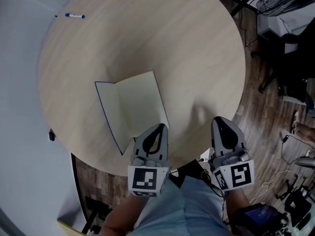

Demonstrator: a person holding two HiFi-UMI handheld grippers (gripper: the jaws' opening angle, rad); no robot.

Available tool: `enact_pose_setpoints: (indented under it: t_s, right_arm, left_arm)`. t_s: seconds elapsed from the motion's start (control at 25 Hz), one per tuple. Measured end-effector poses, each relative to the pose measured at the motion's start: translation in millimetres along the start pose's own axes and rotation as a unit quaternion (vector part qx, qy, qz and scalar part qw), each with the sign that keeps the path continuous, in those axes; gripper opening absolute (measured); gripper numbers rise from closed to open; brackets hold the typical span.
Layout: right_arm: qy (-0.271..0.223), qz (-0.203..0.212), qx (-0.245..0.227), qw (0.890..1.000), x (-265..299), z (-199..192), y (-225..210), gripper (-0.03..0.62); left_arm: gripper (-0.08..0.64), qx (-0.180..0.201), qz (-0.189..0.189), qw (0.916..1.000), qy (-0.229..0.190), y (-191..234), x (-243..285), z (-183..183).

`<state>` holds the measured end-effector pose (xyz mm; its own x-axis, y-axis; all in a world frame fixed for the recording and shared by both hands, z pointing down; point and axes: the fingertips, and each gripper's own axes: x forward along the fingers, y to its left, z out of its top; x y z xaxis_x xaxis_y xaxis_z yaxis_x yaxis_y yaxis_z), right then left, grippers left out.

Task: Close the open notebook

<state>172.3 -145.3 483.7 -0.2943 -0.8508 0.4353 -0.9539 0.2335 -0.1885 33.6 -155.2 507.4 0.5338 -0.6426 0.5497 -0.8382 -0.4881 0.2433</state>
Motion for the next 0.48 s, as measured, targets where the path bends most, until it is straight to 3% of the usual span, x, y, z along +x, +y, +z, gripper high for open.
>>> enact_pose_setpoints:
  t_s: [0.24, 0.48]
  right_arm:
    - [-0.024, 0.027, -0.011, 0.999, -9, 23, 11, 0.049]
    - [-0.055, 0.071, -0.028, 0.996, -15, 60, 47, 0.049]
  left_arm:
    - [0.021, 0.017, 0.008, 0.9979, -0.062, -18, -30, 38]
    - [0.021, 0.009, 0.078, 0.9883, -0.13, 9, -100, 80]
